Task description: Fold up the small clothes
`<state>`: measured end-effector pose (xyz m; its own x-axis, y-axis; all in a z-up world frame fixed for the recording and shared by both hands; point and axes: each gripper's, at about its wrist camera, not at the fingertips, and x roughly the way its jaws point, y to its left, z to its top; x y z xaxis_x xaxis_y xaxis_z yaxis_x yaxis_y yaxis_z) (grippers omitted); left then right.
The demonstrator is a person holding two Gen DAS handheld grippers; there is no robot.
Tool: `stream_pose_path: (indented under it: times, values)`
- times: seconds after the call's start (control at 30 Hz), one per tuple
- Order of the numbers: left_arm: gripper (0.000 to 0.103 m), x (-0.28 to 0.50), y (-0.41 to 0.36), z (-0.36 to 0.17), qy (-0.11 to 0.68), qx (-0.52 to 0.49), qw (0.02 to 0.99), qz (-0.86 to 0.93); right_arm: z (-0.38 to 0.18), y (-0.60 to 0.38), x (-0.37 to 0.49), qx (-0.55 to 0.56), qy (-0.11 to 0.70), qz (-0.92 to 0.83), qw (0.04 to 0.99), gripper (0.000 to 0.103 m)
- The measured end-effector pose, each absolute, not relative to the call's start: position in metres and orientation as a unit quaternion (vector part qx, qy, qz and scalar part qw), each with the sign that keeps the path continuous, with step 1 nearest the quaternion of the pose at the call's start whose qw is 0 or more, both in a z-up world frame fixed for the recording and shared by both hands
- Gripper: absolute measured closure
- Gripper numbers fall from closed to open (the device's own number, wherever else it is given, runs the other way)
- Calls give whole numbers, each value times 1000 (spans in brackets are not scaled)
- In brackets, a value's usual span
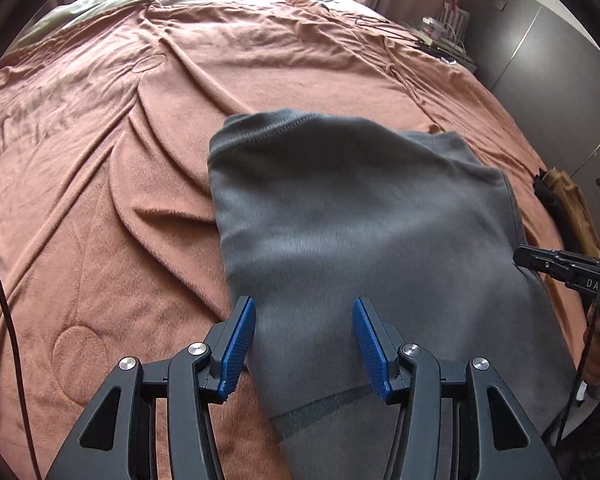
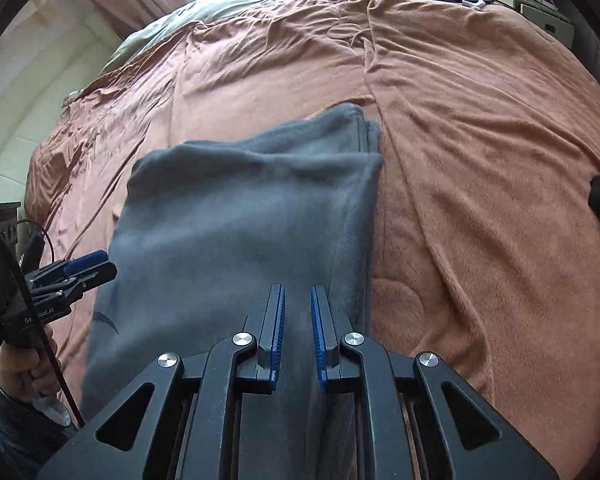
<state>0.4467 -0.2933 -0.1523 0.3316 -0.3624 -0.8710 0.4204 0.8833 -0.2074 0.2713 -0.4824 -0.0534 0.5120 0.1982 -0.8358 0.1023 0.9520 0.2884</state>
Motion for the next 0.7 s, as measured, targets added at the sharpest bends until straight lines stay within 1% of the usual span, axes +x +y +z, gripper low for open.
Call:
stream_pose_path:
  times: [0.23,0.33,0.7]
  values:
    - [50,412,-280,-155,528,34,816,-232,-47,-472,228,145,485,7,862,93]
    - [52,395,-277,-156,531,30,814,-233,-43,-464,216,143,485,-2,863,93]
    - [54,337,-264,-157,540,21,813,-217,-32,-463,161,169,472,-19,865,92]
